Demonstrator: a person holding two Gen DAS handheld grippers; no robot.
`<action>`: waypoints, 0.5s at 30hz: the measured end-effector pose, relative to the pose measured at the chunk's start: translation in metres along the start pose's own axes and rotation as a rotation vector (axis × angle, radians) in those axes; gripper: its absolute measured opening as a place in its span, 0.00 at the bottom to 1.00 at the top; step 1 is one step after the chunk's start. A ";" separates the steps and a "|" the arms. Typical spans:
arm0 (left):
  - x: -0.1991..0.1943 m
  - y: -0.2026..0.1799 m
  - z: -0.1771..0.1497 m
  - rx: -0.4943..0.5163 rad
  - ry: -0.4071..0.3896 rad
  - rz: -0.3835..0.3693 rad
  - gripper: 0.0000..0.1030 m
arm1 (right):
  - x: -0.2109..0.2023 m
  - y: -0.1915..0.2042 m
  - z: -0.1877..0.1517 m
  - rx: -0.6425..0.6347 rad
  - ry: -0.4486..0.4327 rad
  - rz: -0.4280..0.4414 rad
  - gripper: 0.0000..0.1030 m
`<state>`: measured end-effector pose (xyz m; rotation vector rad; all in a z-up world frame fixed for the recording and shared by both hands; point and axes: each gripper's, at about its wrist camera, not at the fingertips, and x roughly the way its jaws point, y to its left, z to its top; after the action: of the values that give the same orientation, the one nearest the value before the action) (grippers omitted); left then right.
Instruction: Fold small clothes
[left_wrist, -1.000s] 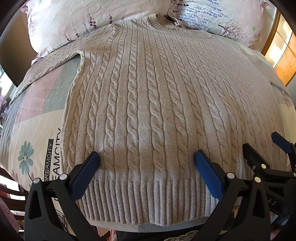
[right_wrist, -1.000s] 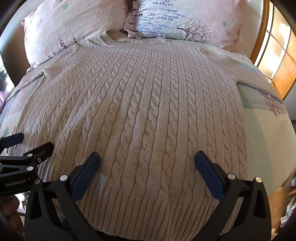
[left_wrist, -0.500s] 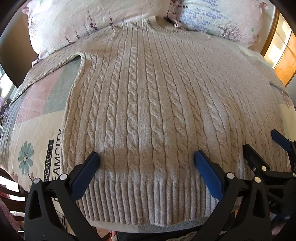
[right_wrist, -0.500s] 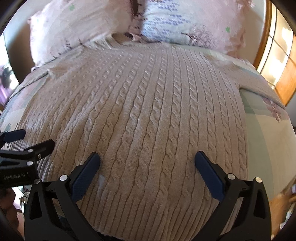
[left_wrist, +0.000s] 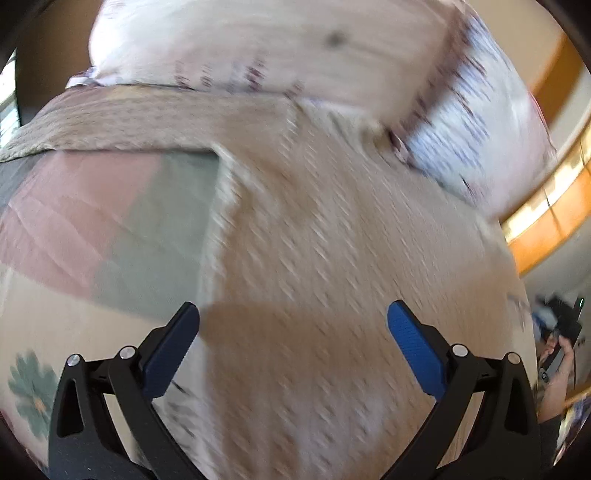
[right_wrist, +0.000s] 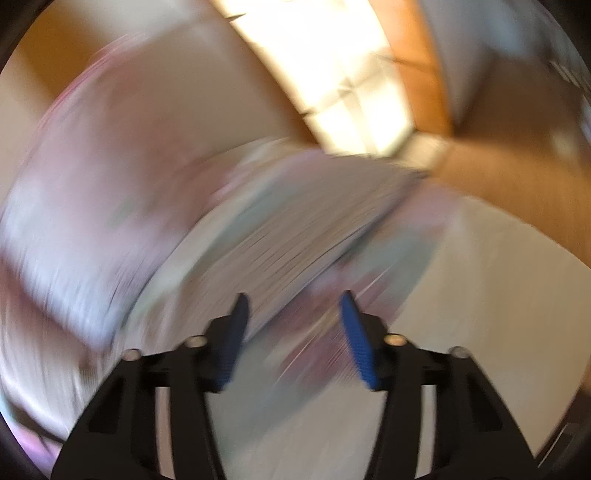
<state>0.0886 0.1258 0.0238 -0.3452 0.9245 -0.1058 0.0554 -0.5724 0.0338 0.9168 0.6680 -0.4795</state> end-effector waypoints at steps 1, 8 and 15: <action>-0.001 0.004 0.005 0.011 -0.023 0.027 0.98 | 0.009 -0.011 0.013 0.049 0.002 -0.012 0.38; 0.010 0.064 0.058 -0.059 -0.065 0.251 0.98 | 0.046 -0.039 0.052 0.205 -0.031 -0.032 0.11; 0.003 0.147 0.086 -0.312 -0.112 0.239 0.98 | 0.001 0.076 0.019 -0.201 -0.265 0.014 0.07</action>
<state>0.1502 0.2847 0.0190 -0.5206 0.8650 0.2771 0.1104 -0.5489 0.0840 0.6539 0.4585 -0.5012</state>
